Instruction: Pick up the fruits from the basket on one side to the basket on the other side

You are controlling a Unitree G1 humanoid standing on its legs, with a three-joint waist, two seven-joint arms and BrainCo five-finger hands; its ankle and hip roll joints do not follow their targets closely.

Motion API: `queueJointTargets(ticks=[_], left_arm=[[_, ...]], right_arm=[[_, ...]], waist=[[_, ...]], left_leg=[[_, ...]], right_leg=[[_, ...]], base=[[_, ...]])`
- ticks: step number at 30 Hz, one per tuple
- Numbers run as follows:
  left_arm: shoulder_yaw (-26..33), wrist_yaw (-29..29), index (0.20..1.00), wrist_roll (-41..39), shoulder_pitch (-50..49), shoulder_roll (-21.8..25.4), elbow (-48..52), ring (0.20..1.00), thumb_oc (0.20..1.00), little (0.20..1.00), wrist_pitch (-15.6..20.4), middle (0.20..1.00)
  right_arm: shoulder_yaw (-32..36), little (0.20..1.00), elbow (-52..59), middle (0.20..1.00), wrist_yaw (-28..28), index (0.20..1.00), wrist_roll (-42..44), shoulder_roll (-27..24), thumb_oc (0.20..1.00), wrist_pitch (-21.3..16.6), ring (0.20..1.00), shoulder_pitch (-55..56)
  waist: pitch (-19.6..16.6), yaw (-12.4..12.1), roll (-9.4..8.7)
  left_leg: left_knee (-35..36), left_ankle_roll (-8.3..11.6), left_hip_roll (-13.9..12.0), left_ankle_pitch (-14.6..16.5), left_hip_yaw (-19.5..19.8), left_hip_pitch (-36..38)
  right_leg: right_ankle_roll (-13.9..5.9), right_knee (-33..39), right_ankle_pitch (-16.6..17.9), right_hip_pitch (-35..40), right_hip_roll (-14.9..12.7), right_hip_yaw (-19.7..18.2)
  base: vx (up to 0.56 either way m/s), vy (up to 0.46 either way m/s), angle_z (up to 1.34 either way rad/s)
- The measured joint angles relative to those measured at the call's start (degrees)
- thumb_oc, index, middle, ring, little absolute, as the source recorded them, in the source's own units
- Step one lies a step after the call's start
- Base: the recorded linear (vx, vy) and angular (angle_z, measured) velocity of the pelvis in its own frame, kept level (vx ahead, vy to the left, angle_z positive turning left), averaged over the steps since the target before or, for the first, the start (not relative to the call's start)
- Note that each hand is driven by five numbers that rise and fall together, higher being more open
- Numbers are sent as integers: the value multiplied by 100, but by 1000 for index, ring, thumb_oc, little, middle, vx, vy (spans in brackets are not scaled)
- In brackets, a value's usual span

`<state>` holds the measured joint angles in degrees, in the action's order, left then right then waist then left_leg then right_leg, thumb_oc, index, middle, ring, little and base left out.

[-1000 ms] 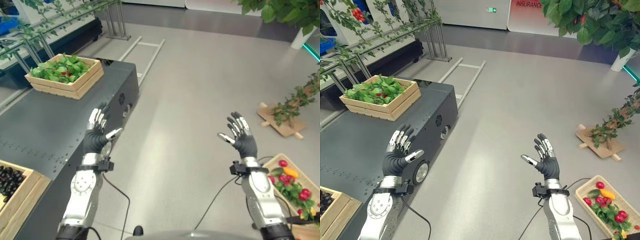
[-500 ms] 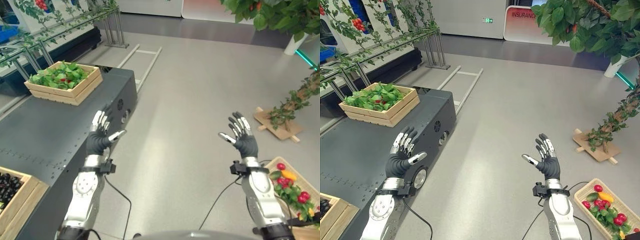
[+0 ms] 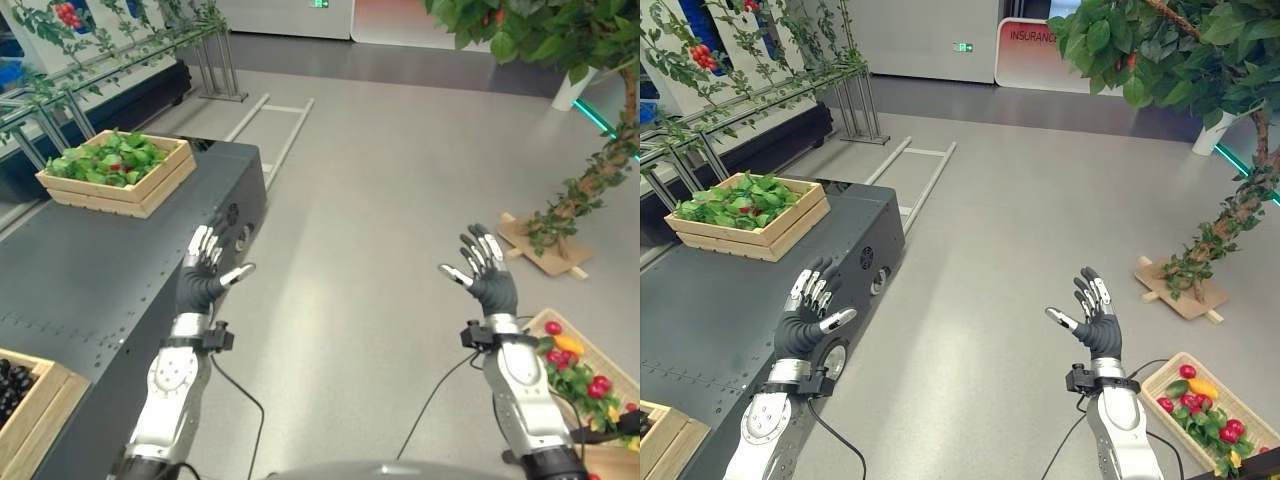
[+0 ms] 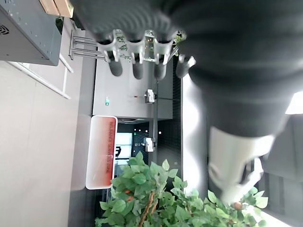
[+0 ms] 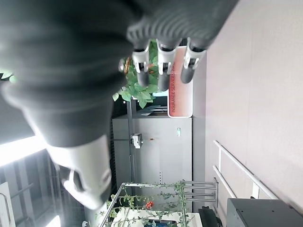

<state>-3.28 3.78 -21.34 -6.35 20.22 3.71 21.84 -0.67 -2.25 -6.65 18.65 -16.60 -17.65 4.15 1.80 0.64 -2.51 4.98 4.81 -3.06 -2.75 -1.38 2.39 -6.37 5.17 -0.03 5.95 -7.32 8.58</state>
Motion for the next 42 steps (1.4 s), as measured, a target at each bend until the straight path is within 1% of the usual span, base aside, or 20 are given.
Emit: queueJointTargets(ticks=[7, 9, 10, 13, 14, 15, 16, 18, 19, 20, 22, 23, 24, 25, 26, 28, 30, 32, 42], left_arm=[[0, 11, 1000, 3, -46, -2, -39, 1000, 1000, 1000, 0, 1000], [-7, 13, 1000, 13, -79, -2, -218, 1000, 1000, 1000, 9, 1000], [-9, 13, 1000, 36, -73, -2, -381, 1000, 1000, 1000, 6, 1000], [-16, 40, 1000, 52, -108, -25, -1393, 1000, 1000, 1000, -33, 1000], [-16, 42, 1000, 51, -136, -43, -1586, 1000, 1000, 1000, -58, 1000], [-19, 44, 1000, 51, -171, -78, -1858, 1000, 1000, 1000, -167, 1000], [-27, 48, 1000, 54, -212, -93, -1911, 1000, 1000, 1000, -212, 1000], [-266, 66, 1000, 334, -75, -41, -2819, 1000, 1000, 1000, -141, 1000], [-440, 86, 1000, 506, -1, -33, -3385, 1000, 1000, 1000, -354, 1000], [-633, 105, 1000, 793, 68, -58, -3984, 1000, 1000, 1000, -323, 1000], [-808, 115, 1000, 1186, 20, -127, -4663, 1000, 1000, 1000, -482, 1000], [-873, 136, 1000, 1394, 26, -189, -5189, 1000, 1000, 1000, -488, 1000], [-897, 139, 1000, 1429, -26, -200, -5289, 1000, 1000, 1000, -577, 1000], [-870, 156, 1000, 1516, -23, -296, -5830, 1000, 1000, 1000, -504, 1000], [-809, 178, 1000, 1532, 145, -389, -6275, 1000, 1000, 1000, -512, 1000], [-566, 210, 1000, 1560, 240, -655, -7284, 1000, 1000, 1000, -751, 1000], [-552, 199, 1000, 1562, 135, -731, -7505, 1000, 1000, 1000, -880, 1000], [-549, 163, 1000, 1570, 71, -781, -7575, 1000, 1000, 1000, -910, 1000], [-523, 71, 1000, 1555, 78, -776, -7430, 1000, 1000, 1000, -903, 1000]], right_arm=[[-1, 1000, -78, 1000, -10, 1000, -2, -1, 1000, 0, 1000, 6], [-2, 1000, -289, 1000, -14, 1000, -50, -1, 1000, -2, 1000, 6], [-4, 1000, -416, 1000, -17, 1000, -82, -2, 1000, 4, 1000, 5], [-40, 1000, -960, 1000, -21, 1000, -171, -1, 1000, 12, 1000, 8], [-49, 1000, -1076, 1000, -23, 1000, -171, -1, 1000, 19, 1000, 11], [-53, 1000, -1215, 1000, -27, 1000, -171, -2, 1000, 66, 1000, 25], [-59, 1000, -1244, 1000, -27, 1000, -172, -3, 1000, 63, 1000, 46], [-222, 1000, -2036, 1000, -34, 1000, -250, -60, 1000, 3, 1000, -101], [-328, 1000, -2603, 1000, -69, 1000, -336, -78, 1000, 176, 1000, -192], [-446, 1000, -3201, 1000, -133, 1000, -438, -79, 1000, 133, 1000, -241], [-502, 1000, -3921, 1000, -143, 1000, -452, -27, 1000, 288, 1000, -234], [-578, 1000, -4301, 1000, -142, 1000, -470, -28, 1000, 321, 1000, -223], [-597, 1000, -4333, 1000, -143, 1000, -473, -25, 1000, 390, 1000, -186], [-633, 1000, -4707, 1000, -131, 1000, -482, -6, 1000, 321, 1000, -137], [-676, 1000, -4994, 1000, -130, 1000, -495, 9, 1000, 326, 1000, -251], [-701, 1000, -5917, 1000, -51, 1000, -496, 89, 1000, 455, 1000, -306], [-701, 1000, -6264, 1000, -14, 1000, -496, 105, 1000, 539, 1000, -261], [-699, 1000, -6529, 1000, -7, 1000, -496, 116, 1000, 574, 1000, -207], [-711, 1000, -6562, 1000, 151, 1000, -495, 126, 1000, 668, 1000, -101]], waist=[[-88, 2, 32], [-142, 6, 28], [-164, 4, 29], [-188, 7, 47], [-190, 12, 48], [-189, 11, 47], [-186, 10, 46], [-219, 6, 45], [-229, 9, 45], [-207, 7, 44], [-201, 7, 43], [-192, 5, 52], [-182, 7, 58], [-146, 17, 59], [-162, 12, 60], [-183, 12, 53], [-179, 12, 52], [-186, 14, 52], [-216, 17, 61]], left_leg=[[0, 0, -1, 0, -5, 4], [1, -1, 0, 0, -6, 8], [0, -1, -1, 0, -7, 10], [1, -1, -5, -1, -8, 9], [1, -1, -7, 0, -9, 11], [1, -1, -8, -1, -11, 5], [2, -1, -7, -1, -11, -3], [1, -1, -4, 0, -11, 13], [2, -2, -5, 0, -12, 6], [2, -1, -7, -1, -10, 6], [4, -3, -4, -2, -9, -4], [3, -4, -5, -2, -10, 0], [4, -4, -7, -2, -10, -5], [5, -3, -15, -2, -18, 0], [4, -3, -14, -1, -17, 12], [6, -1, -19, 1, -15, 7], [7, -2, -25, 1, -16, -3], [7, -2, -29, 1, -17, 5], [6, -1, -57, 0, -19, 2]], right_leg=[[0, 0, 4, 1, 2, -6], [0, 0, 3, 2, 2, -8], [0, 0, 3, 3, 2, -9], [1, 1, 5, 0, 5, -8], [1, 1, 5, -1, 5, -10], [1, 1, 6, -20, 6, -11], [2, 1, 6, -29, 7, -11], [1, 1, 6, -18, 5, -11], [1, 2, 5, -23, 4, -9], [1, 2, 7, -16, 5, -5], [1, 4, 8, -29, 4, -4], [1, 5, 7, -19, 2, -2], [2, 5, 7, -32, 5, -2], [3, 6, 8, -35, 8, -3], [3, 7, 8, -22, 11, -1], [5, 7, 6, -23, 16, 1], [6, 9, 6, -35, 18, 0], [11, 12, 2, -27, 20, -1], [34, 9, 6, -30, 48, -3]], base=[[0, 0, 0], [0, 0, 0], [0, 0, 0], [0, 0, 0], [0, 0, 0], [0, 0, 0], [0, 0, 0], [0, 0, 0], [0, 0, 0], [0, 0, 0], [0, 0, 0], [0, 0, 0], [0, 0, 0], [0, 0, 0], [0, 0, 0], [0, 0, 0], [0, 0, 0], [0, 0, 0], [0, 0, 0]])
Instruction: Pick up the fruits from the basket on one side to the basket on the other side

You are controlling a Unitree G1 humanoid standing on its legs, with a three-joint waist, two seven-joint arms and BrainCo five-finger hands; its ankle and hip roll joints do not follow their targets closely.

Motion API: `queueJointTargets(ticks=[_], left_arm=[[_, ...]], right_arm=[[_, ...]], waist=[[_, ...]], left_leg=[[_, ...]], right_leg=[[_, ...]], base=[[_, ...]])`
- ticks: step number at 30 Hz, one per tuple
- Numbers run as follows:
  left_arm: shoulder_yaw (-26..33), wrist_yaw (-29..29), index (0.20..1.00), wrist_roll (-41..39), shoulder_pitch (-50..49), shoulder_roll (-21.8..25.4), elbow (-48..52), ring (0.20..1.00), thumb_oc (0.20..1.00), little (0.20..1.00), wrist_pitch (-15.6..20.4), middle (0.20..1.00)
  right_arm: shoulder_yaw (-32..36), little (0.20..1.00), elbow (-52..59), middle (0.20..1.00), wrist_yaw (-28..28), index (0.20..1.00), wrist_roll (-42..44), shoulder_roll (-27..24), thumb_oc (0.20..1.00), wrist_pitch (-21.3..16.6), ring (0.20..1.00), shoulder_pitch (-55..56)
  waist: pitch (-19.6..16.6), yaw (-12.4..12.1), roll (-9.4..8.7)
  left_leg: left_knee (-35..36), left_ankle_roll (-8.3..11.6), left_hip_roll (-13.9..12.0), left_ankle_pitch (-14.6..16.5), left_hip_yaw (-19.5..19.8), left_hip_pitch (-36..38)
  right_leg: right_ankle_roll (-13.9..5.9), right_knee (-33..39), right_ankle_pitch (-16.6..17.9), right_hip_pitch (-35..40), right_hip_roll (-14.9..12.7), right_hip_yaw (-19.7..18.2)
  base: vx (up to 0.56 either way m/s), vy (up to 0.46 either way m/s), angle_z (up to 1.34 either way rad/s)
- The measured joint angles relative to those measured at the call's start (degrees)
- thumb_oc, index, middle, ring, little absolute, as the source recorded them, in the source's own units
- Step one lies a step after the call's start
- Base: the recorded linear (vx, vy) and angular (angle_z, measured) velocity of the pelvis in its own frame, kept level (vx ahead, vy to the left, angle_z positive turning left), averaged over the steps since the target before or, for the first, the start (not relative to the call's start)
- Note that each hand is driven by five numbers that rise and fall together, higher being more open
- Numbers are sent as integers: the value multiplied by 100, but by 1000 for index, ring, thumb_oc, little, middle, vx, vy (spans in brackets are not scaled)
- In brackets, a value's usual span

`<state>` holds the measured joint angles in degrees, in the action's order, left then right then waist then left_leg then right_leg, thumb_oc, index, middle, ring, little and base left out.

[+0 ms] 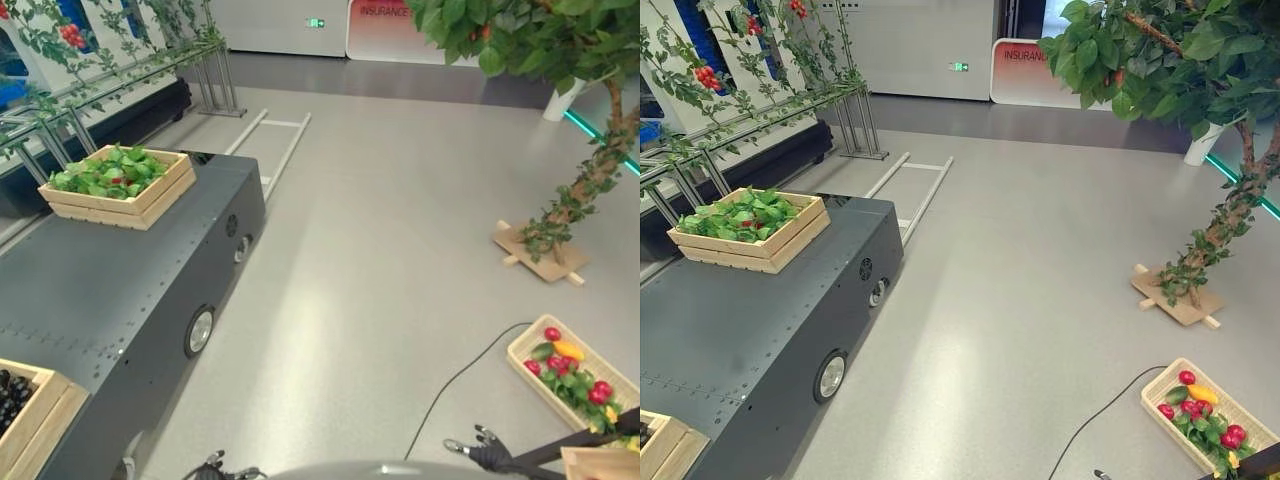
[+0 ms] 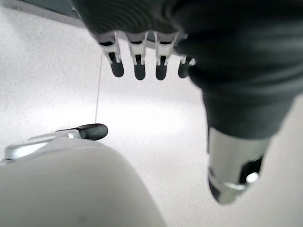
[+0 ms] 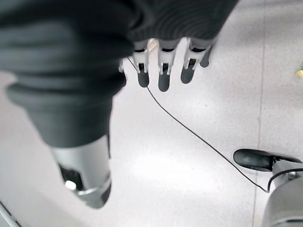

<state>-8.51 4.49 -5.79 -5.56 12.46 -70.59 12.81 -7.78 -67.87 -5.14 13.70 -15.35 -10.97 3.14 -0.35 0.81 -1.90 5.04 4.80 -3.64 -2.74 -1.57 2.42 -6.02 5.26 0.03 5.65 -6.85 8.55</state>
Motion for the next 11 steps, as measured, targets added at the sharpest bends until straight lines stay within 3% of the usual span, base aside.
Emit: queueJointTargets(ticks=[11], left_arm=[[-157, -8, 1000, 4, 41, 32, 395, 1000, 1000, 1000, 5, 1000]], right_arm=[[-348, 1000, 131, 1000, 61, 1000, -125, 116, 1000, 12, 1000, -8]], waist=[[-19, 0, 7]], left_leg=[[-2, 1, 4, 0, 1, 33]], right_leg=[[3, -3, 3, 32, 1, -6]], base=[[0, 0, 0]])
